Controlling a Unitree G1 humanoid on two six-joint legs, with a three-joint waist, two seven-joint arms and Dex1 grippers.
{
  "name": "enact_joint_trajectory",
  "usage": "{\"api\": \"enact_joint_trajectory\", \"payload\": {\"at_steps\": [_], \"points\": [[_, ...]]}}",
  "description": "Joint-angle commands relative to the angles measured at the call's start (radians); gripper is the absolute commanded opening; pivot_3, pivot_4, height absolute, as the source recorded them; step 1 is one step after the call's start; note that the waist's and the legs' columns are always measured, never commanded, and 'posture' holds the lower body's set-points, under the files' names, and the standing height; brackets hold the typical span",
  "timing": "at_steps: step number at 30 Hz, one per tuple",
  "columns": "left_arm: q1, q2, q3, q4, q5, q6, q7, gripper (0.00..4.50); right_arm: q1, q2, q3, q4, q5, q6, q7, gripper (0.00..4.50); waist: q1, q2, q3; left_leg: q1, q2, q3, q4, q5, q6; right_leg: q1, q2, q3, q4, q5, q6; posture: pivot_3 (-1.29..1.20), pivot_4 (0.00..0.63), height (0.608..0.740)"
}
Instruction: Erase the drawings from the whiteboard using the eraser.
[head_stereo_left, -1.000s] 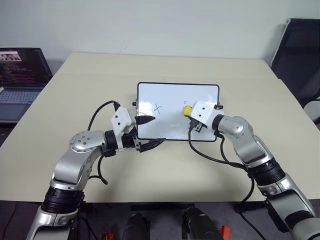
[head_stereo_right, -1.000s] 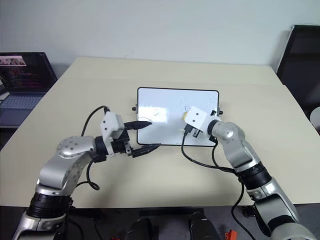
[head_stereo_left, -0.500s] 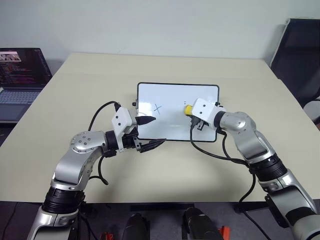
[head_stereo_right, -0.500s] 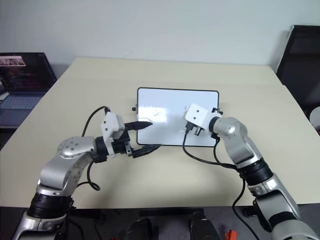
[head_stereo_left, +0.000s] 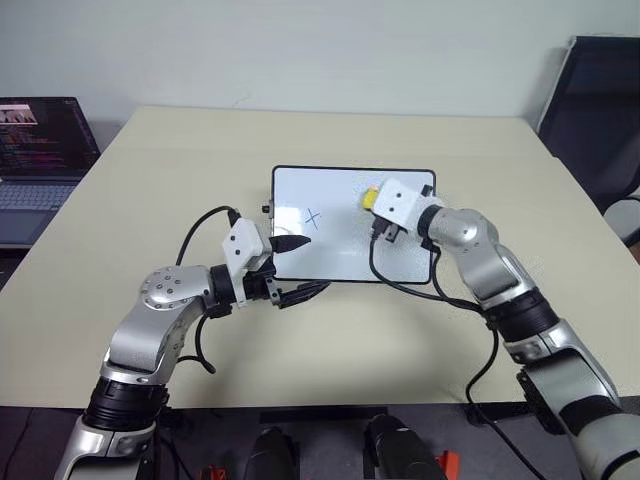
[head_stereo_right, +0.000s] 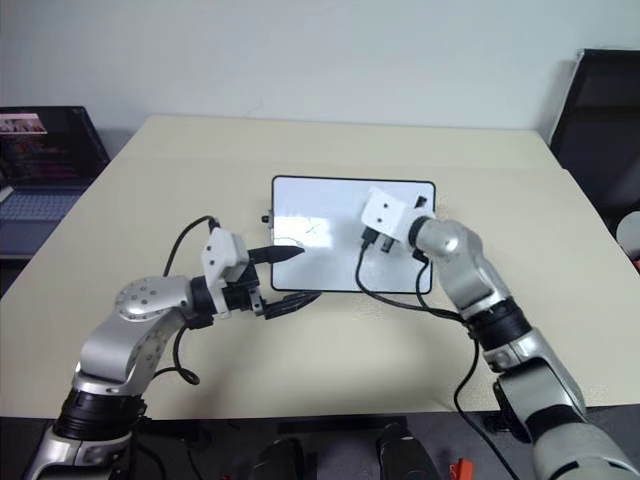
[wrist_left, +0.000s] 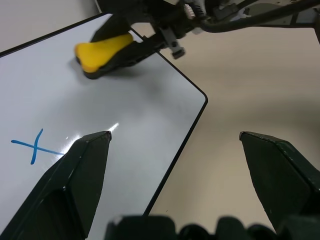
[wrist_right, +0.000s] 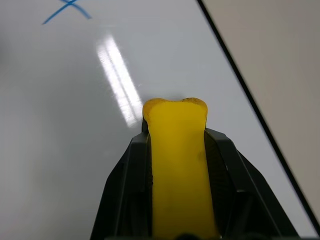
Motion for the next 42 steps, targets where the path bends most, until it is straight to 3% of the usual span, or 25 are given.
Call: {"api": "enact_joint_trajectory", "payload": {"at_steps": [1, 11, 25, 35, 42], "points": [[-0.004, 0.005, 0.010, -0.021, -0.010, -0.021, -0.009, 4.50, 0.058, -0.037, 0.016, -0.008, -0.005, 0.088, 0.076, 1.10, -0.002, 0.000, 0.000, 0.000, 0.000, 0.000, 0.000, 0.000, 0.000, 0.000, 0.000, 0.000, 0.000, 0.000, 0.000, 0.00, 0.150, 0.740], [0.006, 0.009, 0.021, -0.025, -0.012, -0.013, -0.012, 4.50, 0.114, -0.097, -0.015, -0.092, -0.021, 0.122, 0.096, 1.10, 0.000, 0.000, 0.000, 0.001, -0.001, 0.000, 0.000, 0.000, 0.000, -0.002, -0.001, 0.000, -0.001, 0.000, 0.000, 0.00, 0.150, 0.740], [0.212, 0.007, 0.251, -0.058, -0.080, 0.026, 0.135, 4.50, 0.235, 0.091, -0.240, -0.394, 0.241, 0.161, -0.010, 1.10, 0.000, 0.002, 0.003, -0.004, 0.001, 0.000, -0.008, -0.002, -0.002, -0.004, 0.000, -0.001, -0.001, -0.004, 0.000, 0.00, 0.150, 0.740], [0.283, -0.027, 0.330, -0.128, -0.098, 0.019, 0.261, 4.50, 0.534, 0.205, -0.204, -0.579, 0.364, 0.082, -0.066, 1.10, 0.020, 0.001, 0.003, -0.004, 0.001, 0.000, -0.007, -0.006, -0.009, -0.004, 0.000, -0.002, 0.000, -0.011, -0.003, 0.00, 0.150, 0.740], [0.199, -0.004, 0.299, -0.161, -0.107, 0.083, 0.310, 4.50, 0.550, 0.238, -0.169, -0.521, 0.352, -0.030, -0.111, 1.10, 0.022, 0.001, 0.003, -0.003, 0.001, 0.000, -0.005, -0.006, -0.009, -0.003, -0.001, -0.002, 0.000, -0.010, -0.003, 0.00, 0.150, 0.740]]}}
